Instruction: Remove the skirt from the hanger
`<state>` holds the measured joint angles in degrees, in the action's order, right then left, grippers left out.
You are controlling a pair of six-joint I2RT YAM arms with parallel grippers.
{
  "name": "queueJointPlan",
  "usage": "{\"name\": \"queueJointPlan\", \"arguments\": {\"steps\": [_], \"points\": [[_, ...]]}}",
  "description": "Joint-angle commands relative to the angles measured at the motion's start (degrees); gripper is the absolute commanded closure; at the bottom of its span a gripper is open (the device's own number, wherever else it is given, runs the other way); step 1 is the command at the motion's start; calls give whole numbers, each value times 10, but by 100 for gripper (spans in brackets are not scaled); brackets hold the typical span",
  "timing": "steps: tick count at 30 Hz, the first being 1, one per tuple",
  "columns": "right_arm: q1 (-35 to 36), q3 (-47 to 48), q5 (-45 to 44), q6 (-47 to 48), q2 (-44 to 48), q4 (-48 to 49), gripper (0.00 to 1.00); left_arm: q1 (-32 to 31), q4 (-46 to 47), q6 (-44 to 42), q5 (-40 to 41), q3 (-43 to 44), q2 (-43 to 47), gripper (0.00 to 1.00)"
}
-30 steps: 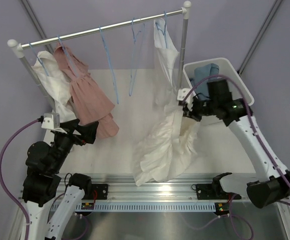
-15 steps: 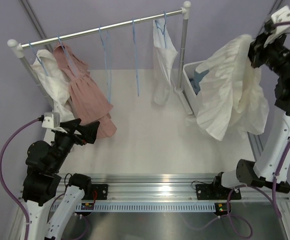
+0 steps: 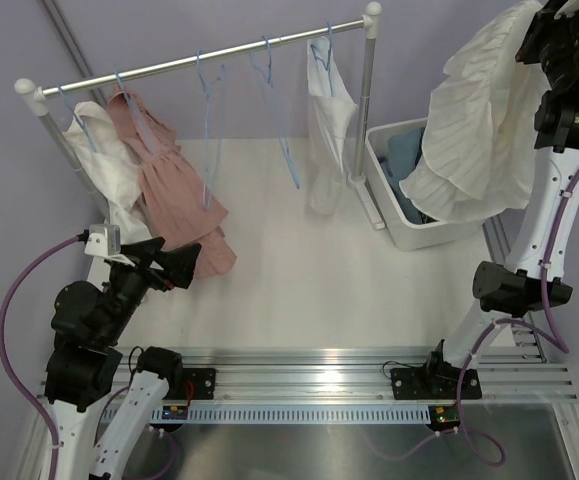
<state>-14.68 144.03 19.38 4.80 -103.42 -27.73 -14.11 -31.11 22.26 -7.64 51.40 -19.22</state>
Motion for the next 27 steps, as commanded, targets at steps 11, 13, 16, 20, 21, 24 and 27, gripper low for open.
{"name": "queueJointPlan", "arguments": {"steps": [11,13,16,20,21,24,27], "points": [[59,-63,-19,-75,-5,75,100,1,20,8,-17,0,12,1],[59,-100,-41,-80,3,66,100,1,17,5,-19,1,13,1],[52,-298,-76,-73,48,108,100,1,5,1,-26,11,12,1],[-7,-463,-57,-111,90,159,100,2,-11,-9,-33,20,17,1],[-32,-480,-45,-111,88,156,100,2,-19,-11,-33,21,18,1],[-43,-526,-23,-28,77,127,100,1,-20,-9,-40,20,19,1],[-43,-536,86,94,59,50,100,1,-2,3,-52,11,16,1]]}}
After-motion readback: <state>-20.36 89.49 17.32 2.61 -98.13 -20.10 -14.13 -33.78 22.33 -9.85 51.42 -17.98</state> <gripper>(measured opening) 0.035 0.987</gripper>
